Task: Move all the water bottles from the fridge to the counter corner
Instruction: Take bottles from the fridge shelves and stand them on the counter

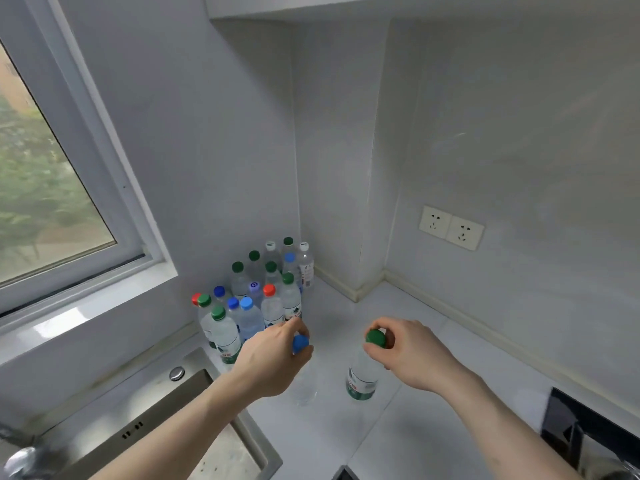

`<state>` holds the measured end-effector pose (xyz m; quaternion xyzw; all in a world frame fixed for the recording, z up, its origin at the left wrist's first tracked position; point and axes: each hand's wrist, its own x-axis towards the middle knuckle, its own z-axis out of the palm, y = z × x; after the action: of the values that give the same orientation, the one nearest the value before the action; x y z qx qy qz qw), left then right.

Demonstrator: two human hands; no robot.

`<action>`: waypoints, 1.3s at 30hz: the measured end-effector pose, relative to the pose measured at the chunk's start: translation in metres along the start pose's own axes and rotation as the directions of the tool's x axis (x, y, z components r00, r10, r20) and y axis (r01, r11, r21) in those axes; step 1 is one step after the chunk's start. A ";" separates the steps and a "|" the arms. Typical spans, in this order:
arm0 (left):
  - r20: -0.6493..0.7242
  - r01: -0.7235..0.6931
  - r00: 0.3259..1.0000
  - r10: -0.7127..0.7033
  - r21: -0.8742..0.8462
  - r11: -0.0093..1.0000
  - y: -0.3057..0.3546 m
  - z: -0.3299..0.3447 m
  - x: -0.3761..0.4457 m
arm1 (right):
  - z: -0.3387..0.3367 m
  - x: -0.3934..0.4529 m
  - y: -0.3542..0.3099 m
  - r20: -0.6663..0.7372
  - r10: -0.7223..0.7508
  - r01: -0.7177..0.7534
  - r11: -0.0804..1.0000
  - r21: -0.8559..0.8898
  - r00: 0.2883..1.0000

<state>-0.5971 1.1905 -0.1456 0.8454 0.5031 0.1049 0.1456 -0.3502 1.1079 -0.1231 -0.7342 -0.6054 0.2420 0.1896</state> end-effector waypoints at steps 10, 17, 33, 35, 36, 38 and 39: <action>0.108 -0.038 0.994 0.034 0.035 0.999 -0.026 0.021 0.079 | 0.016 0.043 0.010 -0.001 0.060 -0.060 0.998 -0.014 0.998; 0.155 -0.085 0.986 0.061 0.154 0.984 -0.026 0.050 0.144 | 0.020 0.084 0.026 0.018 0.063 -0.063 0.998 -0.001 0.998; 0.108 -0.051 0.994 0.007 0.412 0.910 -0.053 0.076 0.254 | 0.023 0.174 0.059 -0.074 0.060 -0.057 0.998 0.039 0.995; 0.106 -0.046 0.994 0.002 0.422 0.905 -0.056 0.075 0.263 | 0.023 0.188 0.060 -0.064 0.048 -0.047 0.999 0.020 0.997; 0.105 -0.045 0.995 0.000 0.428 0.902 -0.057 0.075 0.267 | 0.025 0.195 0.060 -0.057 0.044 -0.043 0.999 0.011 0.997; 0.105 -0.036 0.994 -0.010 0.434 0.900 -0.059 0.077 0.276 | 0.029 0.211 0.059 -0.046 0.039 -0.040 0.999 -0.009 0.998; 0.109 -0.025 0.994 -0.025 0.433 0.901 -0.060 0.079 0.280 | 0.032 0.218 0.059 -0.040 0.040 -0.041 0.999 -0.018 0.998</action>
<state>-0.4886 1.4533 -0.2316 0.8611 0.5048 -0.0573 -0.0183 -0.2893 1.3098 -0.2101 -0.7527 -0.5887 0.2256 0.1896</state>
